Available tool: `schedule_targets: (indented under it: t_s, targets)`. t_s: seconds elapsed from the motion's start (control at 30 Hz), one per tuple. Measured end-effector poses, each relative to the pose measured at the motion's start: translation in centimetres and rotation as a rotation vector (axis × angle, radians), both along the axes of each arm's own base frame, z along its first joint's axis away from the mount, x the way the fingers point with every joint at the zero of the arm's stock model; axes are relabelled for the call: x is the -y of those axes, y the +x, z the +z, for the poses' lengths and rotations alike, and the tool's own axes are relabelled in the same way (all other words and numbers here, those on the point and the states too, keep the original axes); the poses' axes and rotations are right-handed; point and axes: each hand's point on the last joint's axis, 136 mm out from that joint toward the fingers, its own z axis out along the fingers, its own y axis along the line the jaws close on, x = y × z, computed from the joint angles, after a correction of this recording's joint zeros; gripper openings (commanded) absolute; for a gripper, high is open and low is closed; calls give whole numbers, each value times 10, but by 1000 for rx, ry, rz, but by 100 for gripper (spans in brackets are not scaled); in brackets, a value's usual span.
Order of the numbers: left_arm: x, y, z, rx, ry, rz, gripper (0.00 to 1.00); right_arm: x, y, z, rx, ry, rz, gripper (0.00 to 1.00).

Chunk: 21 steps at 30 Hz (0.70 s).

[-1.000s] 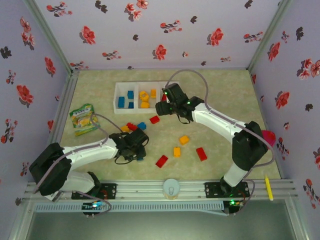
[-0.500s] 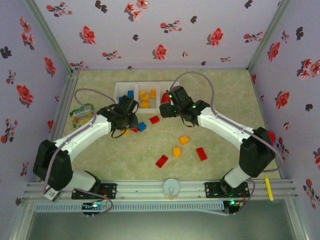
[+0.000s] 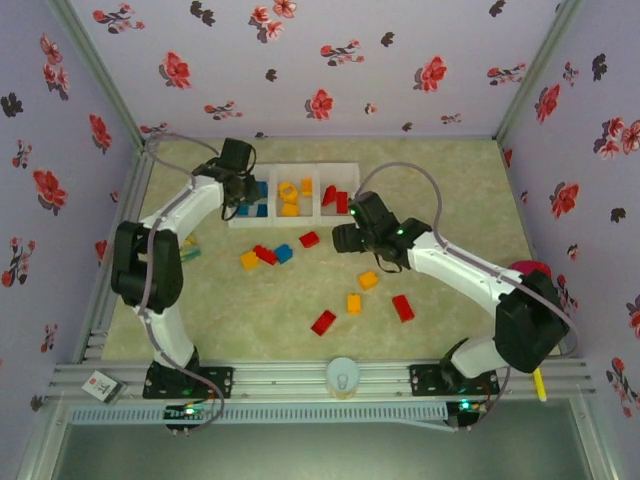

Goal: Sort the legos into containers by color

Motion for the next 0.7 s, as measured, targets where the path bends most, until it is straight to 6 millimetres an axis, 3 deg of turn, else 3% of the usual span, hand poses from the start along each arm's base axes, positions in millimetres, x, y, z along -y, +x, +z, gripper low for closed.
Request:
schedule_targets:
  t_s: [0.17,0.37,0.53,0.7]
  targets:
    - [-1,31,1,18,16,-34,57,6,-6,-6,-9,-19,-18,77]
    - [1,40,16,48,23,-65,60,15,-16,-12,-26,-46,-31,77]
    - [-2,26,26,40,21,-76,61,24,-24,-16,-56,-92,-33,77]
    - [-7,-12,54,68,5,-88,61,46,-39,-22,-116,-170,-50,78]
